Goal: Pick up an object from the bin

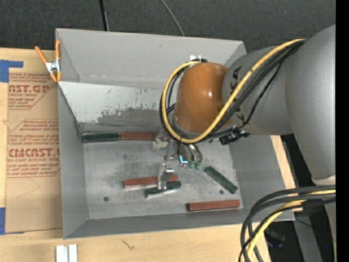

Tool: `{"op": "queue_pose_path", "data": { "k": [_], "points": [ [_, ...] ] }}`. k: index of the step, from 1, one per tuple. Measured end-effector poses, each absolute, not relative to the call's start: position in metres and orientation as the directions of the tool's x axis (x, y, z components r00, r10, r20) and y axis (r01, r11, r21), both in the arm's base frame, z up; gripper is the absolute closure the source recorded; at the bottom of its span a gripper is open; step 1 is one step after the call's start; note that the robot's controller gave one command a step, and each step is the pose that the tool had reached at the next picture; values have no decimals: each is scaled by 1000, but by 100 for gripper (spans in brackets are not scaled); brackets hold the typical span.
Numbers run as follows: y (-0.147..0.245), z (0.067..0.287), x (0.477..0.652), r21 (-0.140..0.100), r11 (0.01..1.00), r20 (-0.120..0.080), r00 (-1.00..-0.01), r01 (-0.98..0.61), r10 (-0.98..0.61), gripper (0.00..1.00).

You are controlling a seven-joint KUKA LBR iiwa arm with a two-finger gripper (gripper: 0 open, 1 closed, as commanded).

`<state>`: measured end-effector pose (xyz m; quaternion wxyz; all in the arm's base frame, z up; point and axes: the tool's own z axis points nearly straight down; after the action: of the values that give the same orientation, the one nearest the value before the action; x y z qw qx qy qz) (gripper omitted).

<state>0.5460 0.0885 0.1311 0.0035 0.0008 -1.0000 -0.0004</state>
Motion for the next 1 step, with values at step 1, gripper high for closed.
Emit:
{"op": "queue_pose_path", "data": {
  "k": [1],
  "points": [
    [88,135,548,2,1000,0,-1000,-1,-1,0]
  ]
}}
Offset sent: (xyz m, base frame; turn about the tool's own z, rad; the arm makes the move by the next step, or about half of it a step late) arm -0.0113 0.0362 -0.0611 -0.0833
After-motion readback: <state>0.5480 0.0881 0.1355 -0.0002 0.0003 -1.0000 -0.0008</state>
